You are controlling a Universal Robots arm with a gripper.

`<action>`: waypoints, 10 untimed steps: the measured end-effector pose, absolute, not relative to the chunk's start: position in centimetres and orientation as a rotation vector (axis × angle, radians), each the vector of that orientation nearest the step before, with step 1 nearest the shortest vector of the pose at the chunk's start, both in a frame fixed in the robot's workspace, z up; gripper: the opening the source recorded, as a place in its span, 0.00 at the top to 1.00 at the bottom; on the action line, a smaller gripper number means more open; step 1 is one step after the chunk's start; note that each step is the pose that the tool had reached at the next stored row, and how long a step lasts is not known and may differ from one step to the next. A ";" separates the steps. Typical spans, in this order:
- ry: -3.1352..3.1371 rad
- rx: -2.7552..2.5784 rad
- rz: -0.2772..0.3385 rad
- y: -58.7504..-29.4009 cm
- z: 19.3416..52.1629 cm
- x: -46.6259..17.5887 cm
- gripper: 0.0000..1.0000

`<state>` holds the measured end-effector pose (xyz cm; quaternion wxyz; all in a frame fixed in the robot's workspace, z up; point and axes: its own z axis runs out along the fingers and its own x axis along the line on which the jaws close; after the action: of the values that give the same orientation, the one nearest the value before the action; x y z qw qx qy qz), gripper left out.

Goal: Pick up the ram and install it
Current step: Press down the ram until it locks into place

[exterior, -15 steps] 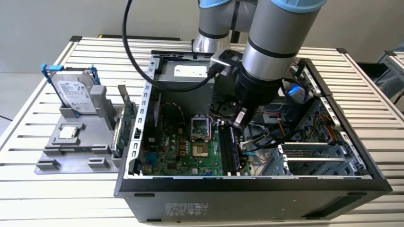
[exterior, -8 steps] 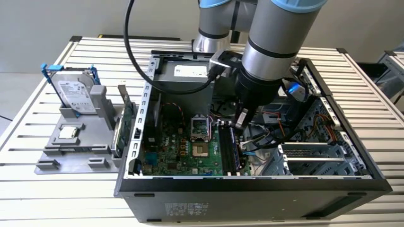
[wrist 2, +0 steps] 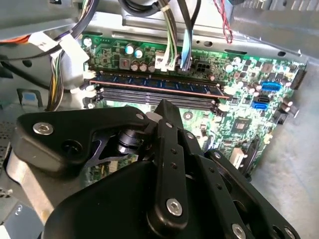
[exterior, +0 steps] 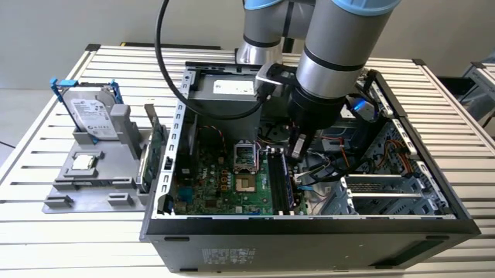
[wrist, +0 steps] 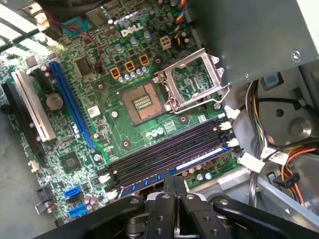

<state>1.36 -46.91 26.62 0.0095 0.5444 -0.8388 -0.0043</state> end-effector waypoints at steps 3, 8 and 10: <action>-2.592 1.741 -0.014 -46.9 26.6 1.4 1.00; -2.526 1.834 -0.013 -46.9 26.6 1.4 1.00; -2.498 1.872 -0.013 -46.9 26.6 1.4 1.00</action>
<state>1.36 -46.90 26.62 0.0100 0.5997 -0.8002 -0.0042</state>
